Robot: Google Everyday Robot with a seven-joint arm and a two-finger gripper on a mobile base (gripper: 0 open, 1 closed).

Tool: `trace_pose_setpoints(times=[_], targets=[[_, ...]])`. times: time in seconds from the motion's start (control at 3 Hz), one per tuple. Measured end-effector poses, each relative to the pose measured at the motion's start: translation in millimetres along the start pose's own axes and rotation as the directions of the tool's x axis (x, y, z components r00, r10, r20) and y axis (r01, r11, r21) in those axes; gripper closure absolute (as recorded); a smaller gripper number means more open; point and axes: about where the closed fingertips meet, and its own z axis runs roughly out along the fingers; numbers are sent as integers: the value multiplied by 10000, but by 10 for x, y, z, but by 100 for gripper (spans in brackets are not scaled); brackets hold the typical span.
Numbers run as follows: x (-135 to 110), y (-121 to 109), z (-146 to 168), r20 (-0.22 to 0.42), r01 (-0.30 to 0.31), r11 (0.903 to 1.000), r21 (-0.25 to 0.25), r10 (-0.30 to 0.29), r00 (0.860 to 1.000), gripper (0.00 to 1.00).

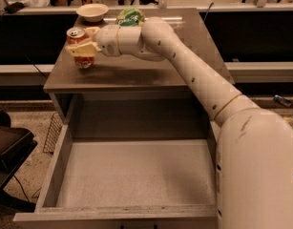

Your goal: Move coke can near orange

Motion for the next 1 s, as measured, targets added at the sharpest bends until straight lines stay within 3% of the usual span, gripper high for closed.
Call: trace_pose_setpoints(times=[0.33, 0.67, 1.0], targets=[[-3, 18, 29, 8, -3, 10000, -50, 3, 10000, 36], [-6, 43, 67, 18, -8, 9999, -115, 8, 10000, 5], [-7, 53, 83, 23, -9, 9999, -142, 9, 10000, 0]])
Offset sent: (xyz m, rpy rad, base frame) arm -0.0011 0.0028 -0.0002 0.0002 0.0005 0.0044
